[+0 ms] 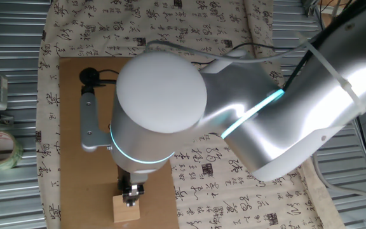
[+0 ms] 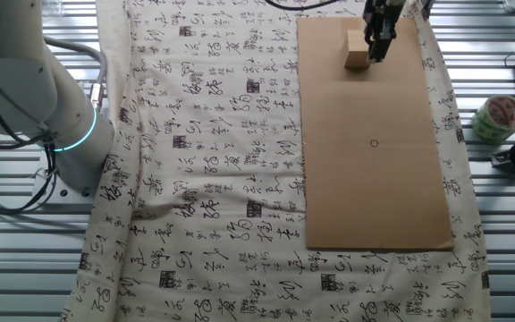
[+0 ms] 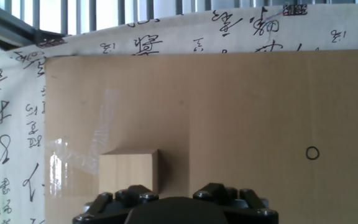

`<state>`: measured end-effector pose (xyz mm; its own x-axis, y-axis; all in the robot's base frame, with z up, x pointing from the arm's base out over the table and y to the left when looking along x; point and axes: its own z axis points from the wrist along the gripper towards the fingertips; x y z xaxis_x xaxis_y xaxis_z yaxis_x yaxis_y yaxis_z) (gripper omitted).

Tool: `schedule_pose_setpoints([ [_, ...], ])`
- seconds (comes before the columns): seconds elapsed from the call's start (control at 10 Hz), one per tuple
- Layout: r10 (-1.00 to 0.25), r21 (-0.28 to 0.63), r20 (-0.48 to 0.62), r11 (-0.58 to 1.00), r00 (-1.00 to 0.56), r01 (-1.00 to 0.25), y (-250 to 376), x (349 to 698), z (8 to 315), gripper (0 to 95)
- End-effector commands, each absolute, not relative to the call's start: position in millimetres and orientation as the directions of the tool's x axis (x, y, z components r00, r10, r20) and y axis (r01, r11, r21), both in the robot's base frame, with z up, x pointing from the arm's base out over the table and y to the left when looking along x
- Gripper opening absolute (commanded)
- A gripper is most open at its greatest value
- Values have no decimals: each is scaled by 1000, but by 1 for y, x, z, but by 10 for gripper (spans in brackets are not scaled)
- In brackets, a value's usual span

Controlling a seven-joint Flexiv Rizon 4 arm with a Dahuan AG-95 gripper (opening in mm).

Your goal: Grab the block and place it at the designated location

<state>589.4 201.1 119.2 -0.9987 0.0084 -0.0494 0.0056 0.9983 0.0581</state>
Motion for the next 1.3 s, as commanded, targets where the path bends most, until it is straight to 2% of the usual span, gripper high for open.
schedule_pose_setpoints([
  [0.1,24,59,-53,998,-998,21,205,590,117,950],
  [1.3,67,62,-65,996,-996,63,233,587,105,950],
])
